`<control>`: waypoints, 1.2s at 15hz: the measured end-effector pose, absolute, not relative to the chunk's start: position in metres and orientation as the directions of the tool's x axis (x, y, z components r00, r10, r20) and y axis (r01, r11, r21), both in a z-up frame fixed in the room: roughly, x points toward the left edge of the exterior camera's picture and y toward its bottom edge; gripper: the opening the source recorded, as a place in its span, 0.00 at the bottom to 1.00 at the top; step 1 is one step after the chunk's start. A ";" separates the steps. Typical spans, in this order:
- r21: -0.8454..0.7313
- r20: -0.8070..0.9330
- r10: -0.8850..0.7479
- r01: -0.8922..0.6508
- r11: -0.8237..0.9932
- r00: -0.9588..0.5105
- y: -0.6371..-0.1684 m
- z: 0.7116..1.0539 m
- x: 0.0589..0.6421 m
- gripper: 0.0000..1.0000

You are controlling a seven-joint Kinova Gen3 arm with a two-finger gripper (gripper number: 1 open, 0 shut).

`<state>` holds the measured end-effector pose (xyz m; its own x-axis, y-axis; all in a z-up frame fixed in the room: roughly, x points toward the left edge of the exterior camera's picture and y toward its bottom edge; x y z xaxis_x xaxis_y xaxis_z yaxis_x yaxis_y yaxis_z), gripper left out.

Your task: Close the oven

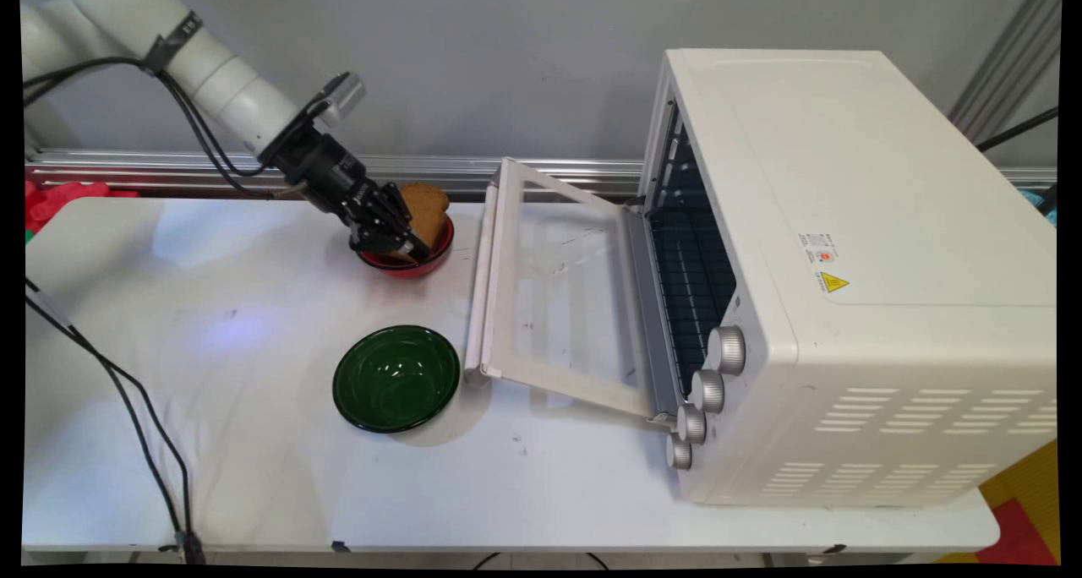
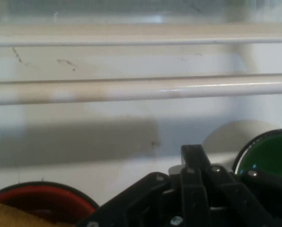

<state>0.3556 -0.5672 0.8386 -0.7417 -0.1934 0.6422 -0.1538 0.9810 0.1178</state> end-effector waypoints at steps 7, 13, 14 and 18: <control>0.125 0.672 -0.200 -0.157 0.980 -0.713 -0.578 0.790 0.335 0.00; 0.135 0.715 -0.205 -0.155 0.979 -0.669 -0.583 0.764 0.313 0.00; 0.135 0.725 -0.203 -0.153 0.979 -0.658 -0.583 0.763 0.310 0.00; 0.131 0.768 -0.195 -0.149 0.980 -0.610 -0.580 0.765 0.298 0.00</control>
<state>0.2981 -0.5798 0.7648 -0.6105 -0.1950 0.7677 -0.1487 0.9802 0.1307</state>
